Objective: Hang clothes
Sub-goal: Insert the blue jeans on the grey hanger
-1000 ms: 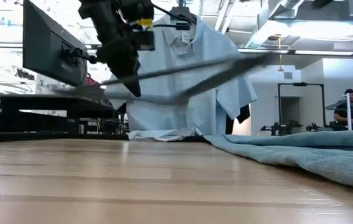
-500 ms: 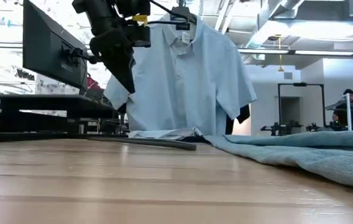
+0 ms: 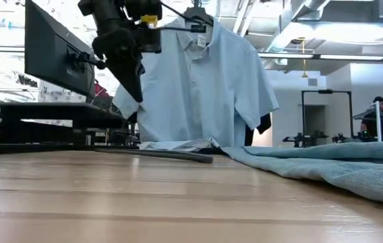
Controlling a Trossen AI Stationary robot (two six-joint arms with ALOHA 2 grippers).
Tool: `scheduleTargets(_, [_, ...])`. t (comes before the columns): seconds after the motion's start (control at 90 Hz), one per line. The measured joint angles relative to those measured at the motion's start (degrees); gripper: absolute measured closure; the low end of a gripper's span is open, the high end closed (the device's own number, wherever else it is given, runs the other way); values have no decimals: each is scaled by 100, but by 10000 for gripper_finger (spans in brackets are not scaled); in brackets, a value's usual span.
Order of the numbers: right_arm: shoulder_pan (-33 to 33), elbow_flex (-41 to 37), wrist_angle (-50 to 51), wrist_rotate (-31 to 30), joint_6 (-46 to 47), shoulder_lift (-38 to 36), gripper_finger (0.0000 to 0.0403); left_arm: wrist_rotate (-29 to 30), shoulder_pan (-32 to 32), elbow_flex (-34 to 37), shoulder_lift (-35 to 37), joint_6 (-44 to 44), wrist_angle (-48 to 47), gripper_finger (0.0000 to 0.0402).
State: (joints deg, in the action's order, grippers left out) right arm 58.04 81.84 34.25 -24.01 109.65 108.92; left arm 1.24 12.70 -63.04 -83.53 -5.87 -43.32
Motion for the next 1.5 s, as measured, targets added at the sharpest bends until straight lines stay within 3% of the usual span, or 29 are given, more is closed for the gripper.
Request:
scheduleTargets(0.144, [-206, 0, -1, 43, -200, -42, 175, 3, 688, -1, 0, -409, -10, 282])
scheduleTargets(0.3, [-426, 0, -21, 320, -444, -54, 175, 27, 1520, -3, -259, -1748, 367, 242])
scheduleTargets(0.511, [-660, 0, -91, 503, -613, -54, 175, -260, 1787, -1, -1272, -3590, 444, 243])
scheduleTargets(0.756, [-789, 0, -493, 507, -569, -54, 175, -137, 1798, -16, -2125, -4347, 1005, 249])
scheduleTargets(0.911, [-786, 0, -467, 516, -471, -54, 175, -324, 1686, -33, -2303, -3430, 598, 250])
scheduleTargets(1.089, [-783, 0, -155, 509, -500, -54, 175, -339, 1354, -22, -2246, -910, 172, 250])
scheduleTargets(1.2, [-804, 0, 258, 505, -519, -54, 175, -561, 1109, 13, -2059, 51, 45, 250])
scheduleTargets(1.344, [-833, 0, 475, 507, -896, -54, 175, -908, 845, 21, -1731, 630, -34, 250])
scheduleTargets(1.5, [-886, 0, 476, 509, -1161, -54, 175, -672, 687, 13, -1224, 509, -362, 250])
